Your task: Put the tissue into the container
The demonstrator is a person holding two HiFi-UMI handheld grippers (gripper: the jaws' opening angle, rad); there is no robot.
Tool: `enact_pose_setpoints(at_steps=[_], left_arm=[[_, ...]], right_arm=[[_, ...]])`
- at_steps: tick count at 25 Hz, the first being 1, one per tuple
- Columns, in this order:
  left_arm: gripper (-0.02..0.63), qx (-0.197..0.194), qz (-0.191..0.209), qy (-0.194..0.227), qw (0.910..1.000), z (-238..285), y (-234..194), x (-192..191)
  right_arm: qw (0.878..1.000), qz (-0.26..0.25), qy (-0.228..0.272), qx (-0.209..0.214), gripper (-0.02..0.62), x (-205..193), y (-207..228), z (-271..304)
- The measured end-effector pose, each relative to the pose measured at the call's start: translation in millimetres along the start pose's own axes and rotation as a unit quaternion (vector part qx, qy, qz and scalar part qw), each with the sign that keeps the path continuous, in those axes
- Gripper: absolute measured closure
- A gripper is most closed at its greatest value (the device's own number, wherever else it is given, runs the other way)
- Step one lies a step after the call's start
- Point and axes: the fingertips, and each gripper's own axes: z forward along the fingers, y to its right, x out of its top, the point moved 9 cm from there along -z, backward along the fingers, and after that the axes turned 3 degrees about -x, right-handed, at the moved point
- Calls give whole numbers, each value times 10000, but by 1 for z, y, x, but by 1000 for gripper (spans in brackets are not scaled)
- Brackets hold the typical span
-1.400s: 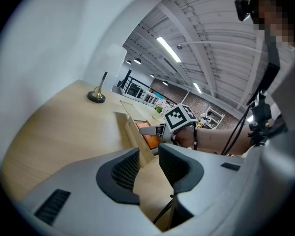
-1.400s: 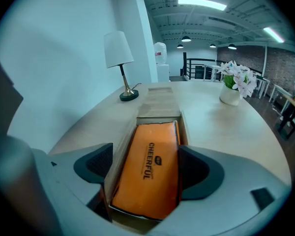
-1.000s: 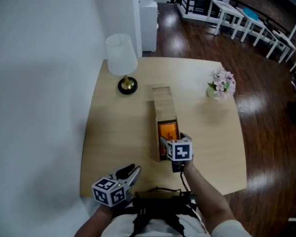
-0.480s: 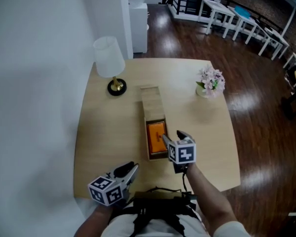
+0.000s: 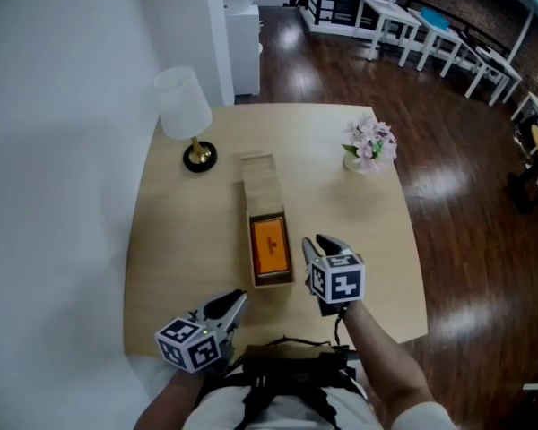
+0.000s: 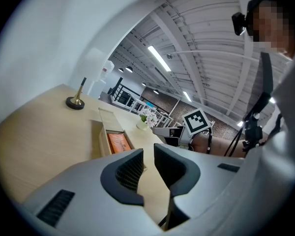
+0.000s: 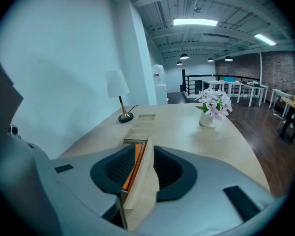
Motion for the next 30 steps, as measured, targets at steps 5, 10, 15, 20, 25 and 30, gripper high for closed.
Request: enact_pose_setpoints(at_steps=[5, 10, 15, 20, 25, 30], left_arm=[[541, -40, -21, 60, 10000, 9, 14, -2], [567, -28, -52, 69, 10000, 14, 25, -5], [568, -54, -20, 59, 10000, 18, 36, -4], [568, -101, 38, -7, 9999, 22, 46, -3], [568, -122, 99, -100, 9998, 23, 54, -1], [568, -193, 106, -219, 9995, 26, 59, 0]], right_arm=[[9999, -134, 61, -37, 536, 0, 15, -17], [9998, -160, 144, -21, 577, 0, 29, -34], [9995, -161, 276, 68, 591, 0, 39, -55], [9993, -140, 342, 84, 592, -2, 49, -73], [9992, -84, 386, 23, 592, -5, 62, -89], [9990, 86, 428, -6, 592, -10, 75, -103]])
